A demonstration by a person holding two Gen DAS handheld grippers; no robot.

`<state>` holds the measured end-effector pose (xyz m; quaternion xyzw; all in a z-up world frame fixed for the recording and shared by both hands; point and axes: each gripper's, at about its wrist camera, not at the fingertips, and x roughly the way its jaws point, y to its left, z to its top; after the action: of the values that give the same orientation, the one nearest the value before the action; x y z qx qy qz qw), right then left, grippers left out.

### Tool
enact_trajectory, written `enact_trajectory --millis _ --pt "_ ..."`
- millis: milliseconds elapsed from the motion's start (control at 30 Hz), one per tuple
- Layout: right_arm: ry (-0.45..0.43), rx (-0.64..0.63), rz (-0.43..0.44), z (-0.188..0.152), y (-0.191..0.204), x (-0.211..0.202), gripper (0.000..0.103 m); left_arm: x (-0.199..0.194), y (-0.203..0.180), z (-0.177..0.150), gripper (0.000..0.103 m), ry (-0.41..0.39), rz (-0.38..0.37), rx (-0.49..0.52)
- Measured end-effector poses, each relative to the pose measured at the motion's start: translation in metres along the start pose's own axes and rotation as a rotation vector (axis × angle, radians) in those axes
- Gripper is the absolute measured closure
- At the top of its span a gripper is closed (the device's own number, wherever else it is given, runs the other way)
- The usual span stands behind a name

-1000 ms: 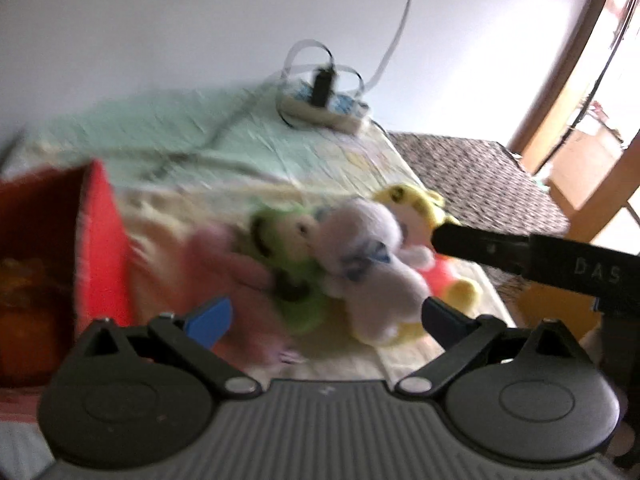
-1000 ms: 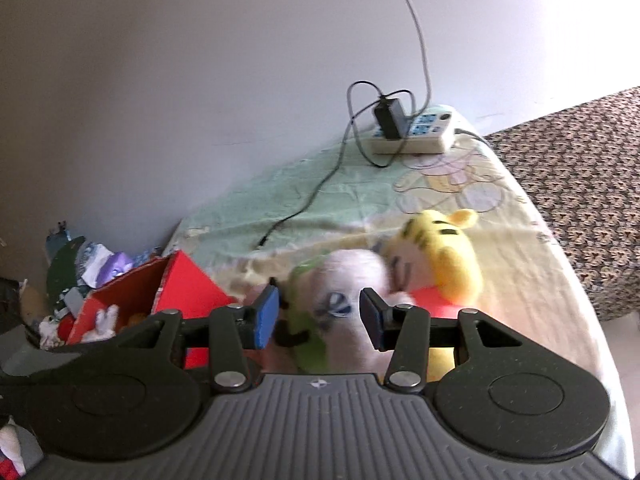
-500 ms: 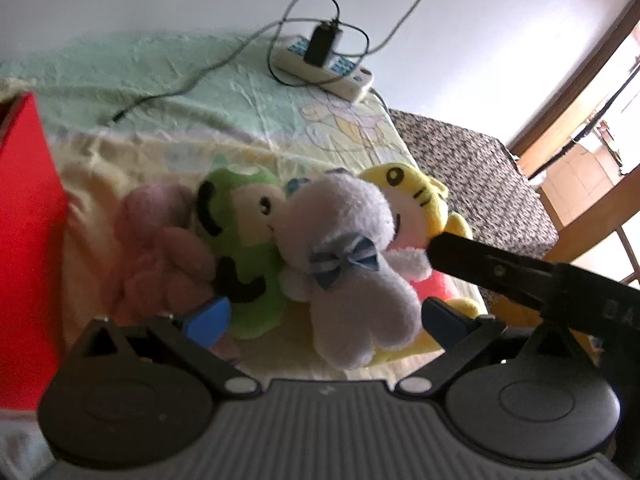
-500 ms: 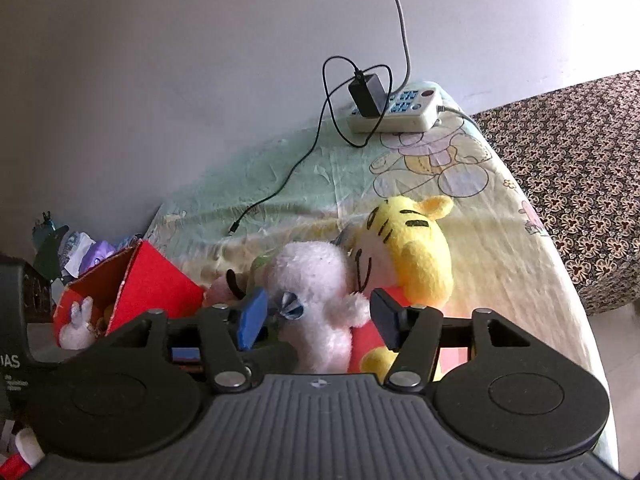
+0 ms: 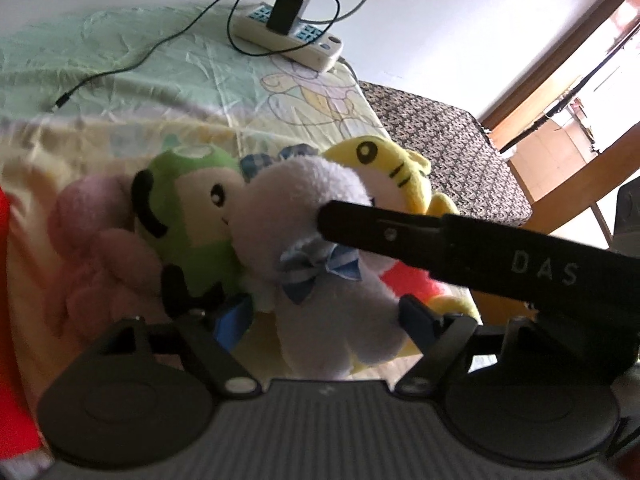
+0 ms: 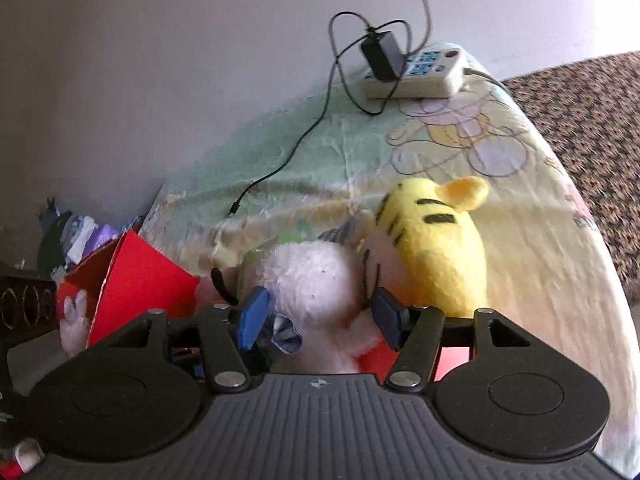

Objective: Organize objects
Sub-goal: 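Move both grippers back to the bed and grasp another white bunny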

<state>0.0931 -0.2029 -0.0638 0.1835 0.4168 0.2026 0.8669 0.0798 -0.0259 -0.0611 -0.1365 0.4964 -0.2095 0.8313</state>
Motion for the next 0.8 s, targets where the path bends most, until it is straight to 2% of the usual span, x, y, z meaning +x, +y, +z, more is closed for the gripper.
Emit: enact_trajectory --millis 100,167,467,600,633,800 --pt "0.020 -0.010 0.029 0.000 0.001 0.007 0.041 0.002 0.003 0.001 0.024 0.007 -0.009 -0.010" --pt "0.051 -0.013 0.058 -0.001 0.001 0.011 0.042 0.004 0.002 0.002 0.029 0.011 -0.004 -0.003" --pt "0.051 -0.035 0.079 -0.004 0.003 -0.004 0.054 -0.005 -0.008 -0.003 0.035 -0.002 0.035 0.046" --pt "0.048 -0.056 0.082 -0.008 0.009 -0.015 0.055 -0.019 -0.019 -0.010 0.037 -0.033 0.048 0.082" --pt "0.050 -0.068 0.082 -0.010 0.012 -0.018 0.056 -0.023 -0.022 -0.011 0.040 -0.038 0.039 0.087" --pt "0.018 -0.083 0.084 -0.019 0.024 -0.032 0.057 -0.037 -0.035 -0.023 0.040 -0.060 0.074 0.133"
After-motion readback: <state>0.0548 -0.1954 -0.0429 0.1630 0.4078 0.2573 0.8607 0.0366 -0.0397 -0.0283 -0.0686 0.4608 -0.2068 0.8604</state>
